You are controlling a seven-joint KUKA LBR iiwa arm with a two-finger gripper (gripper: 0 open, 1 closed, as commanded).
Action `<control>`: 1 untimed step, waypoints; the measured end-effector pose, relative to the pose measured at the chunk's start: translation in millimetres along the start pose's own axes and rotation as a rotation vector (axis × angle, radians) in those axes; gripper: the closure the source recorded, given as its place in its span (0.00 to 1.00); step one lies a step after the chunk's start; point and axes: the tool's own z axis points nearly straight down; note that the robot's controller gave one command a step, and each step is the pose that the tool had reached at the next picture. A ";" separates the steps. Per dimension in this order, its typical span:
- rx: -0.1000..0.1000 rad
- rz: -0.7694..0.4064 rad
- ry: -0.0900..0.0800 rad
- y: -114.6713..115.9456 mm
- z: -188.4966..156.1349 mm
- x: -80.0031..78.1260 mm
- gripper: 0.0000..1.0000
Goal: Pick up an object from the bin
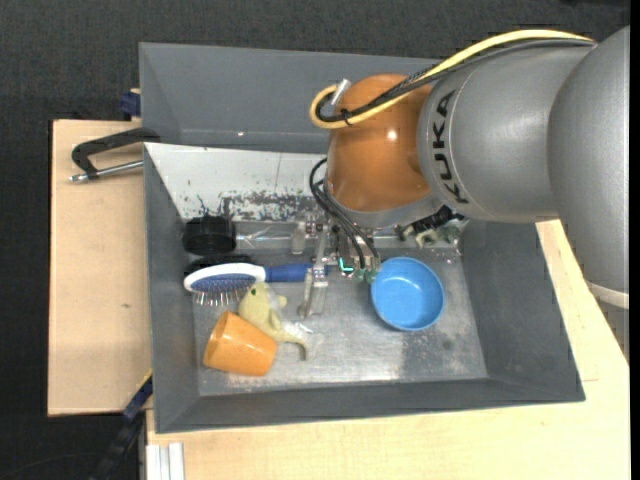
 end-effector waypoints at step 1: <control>-0.004 0.233 -0.011 55.5 70.5 -31.4 0.00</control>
Offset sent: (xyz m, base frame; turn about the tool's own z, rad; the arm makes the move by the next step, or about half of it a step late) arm 0.0297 0.0530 -0.0718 0.2359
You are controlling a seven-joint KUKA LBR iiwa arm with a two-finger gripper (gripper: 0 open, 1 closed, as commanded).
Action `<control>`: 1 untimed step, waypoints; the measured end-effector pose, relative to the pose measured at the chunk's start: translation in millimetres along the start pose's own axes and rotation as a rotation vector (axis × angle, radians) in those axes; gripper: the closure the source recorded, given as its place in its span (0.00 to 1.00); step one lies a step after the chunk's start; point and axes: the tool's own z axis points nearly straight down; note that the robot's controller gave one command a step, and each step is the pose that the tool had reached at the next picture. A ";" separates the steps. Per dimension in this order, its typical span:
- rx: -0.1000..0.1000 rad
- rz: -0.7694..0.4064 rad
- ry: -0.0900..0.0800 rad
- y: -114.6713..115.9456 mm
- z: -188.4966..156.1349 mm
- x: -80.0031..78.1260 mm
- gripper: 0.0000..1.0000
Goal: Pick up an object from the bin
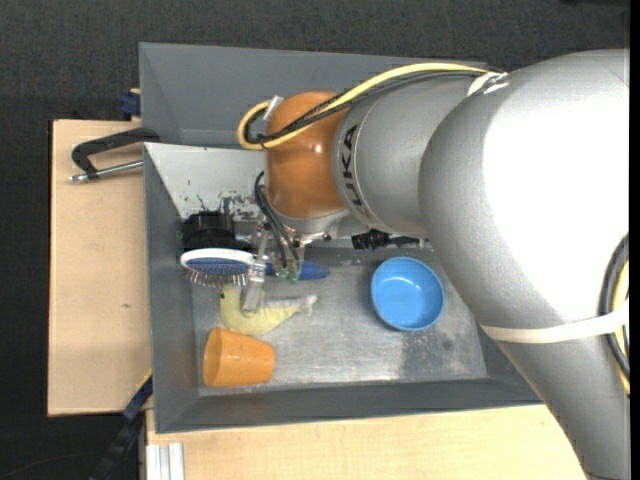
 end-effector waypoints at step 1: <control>0.011 0.111 0.002 46.3 -30.3 31.3 0.00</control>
Offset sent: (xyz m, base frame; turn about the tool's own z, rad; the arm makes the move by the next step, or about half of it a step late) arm -0.0207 0.0544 0.0289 0.1096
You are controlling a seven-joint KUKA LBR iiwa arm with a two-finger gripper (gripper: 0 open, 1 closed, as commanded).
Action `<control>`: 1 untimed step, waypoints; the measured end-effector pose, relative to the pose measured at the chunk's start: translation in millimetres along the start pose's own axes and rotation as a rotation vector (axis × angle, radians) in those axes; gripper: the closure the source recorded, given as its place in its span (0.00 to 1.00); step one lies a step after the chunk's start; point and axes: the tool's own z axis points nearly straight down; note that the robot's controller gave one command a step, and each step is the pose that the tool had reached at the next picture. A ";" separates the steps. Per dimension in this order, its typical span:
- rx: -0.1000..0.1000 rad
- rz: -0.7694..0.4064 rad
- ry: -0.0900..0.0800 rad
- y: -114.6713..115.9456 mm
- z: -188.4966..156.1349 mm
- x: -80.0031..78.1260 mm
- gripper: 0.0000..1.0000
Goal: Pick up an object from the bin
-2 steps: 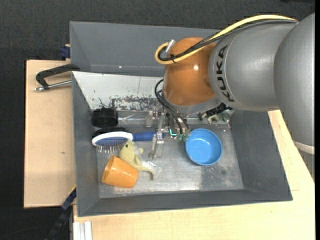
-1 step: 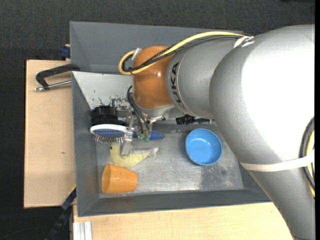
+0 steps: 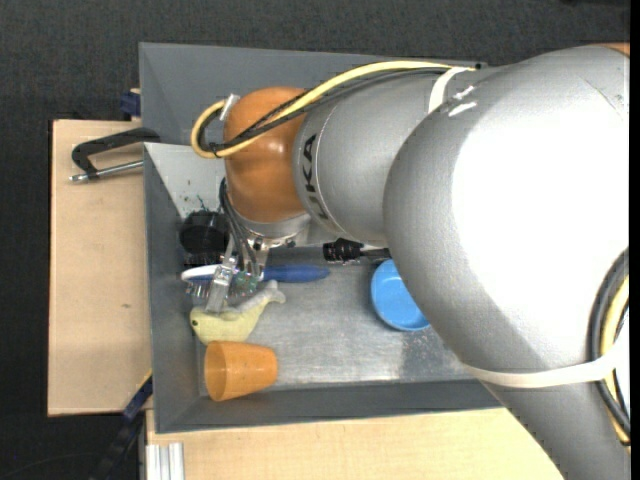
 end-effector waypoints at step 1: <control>-0.010 0.113 0.002 -24.5 0.1 -4.4 0.00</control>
Offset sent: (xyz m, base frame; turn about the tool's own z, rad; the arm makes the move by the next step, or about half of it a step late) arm -0.0049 -0.0261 -0.0015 0.1151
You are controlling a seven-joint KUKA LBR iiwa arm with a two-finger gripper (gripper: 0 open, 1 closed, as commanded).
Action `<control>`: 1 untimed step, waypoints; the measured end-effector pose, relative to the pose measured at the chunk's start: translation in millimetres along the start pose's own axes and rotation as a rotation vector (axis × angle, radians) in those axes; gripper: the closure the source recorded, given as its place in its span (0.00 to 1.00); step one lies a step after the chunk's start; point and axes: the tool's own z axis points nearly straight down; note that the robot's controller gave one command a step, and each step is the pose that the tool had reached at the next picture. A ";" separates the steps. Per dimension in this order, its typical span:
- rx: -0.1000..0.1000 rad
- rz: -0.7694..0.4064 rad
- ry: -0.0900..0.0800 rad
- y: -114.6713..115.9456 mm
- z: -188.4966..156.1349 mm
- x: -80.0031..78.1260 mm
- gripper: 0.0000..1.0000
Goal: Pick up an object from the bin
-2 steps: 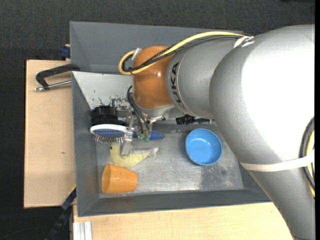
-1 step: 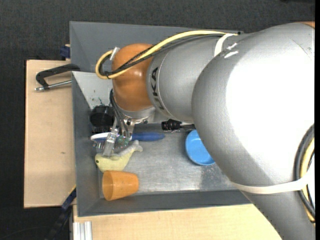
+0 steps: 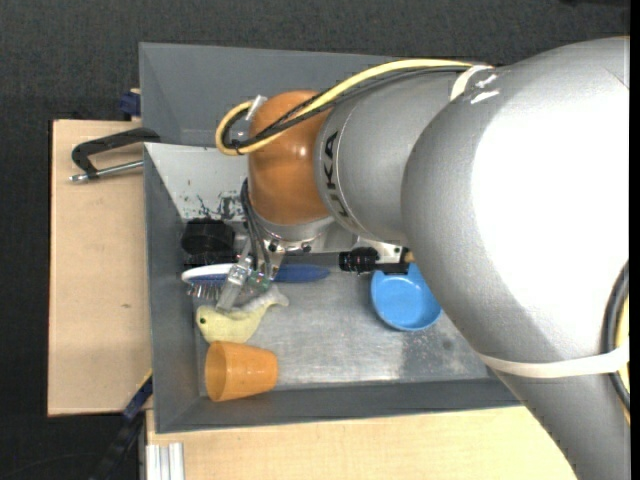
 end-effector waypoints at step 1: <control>-0.004 0.106 0.001 -23.3 28.9 -5.8 0.00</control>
Offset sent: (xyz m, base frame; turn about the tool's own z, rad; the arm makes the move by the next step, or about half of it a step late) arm -0.0065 -0.0266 -0.0316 0.1073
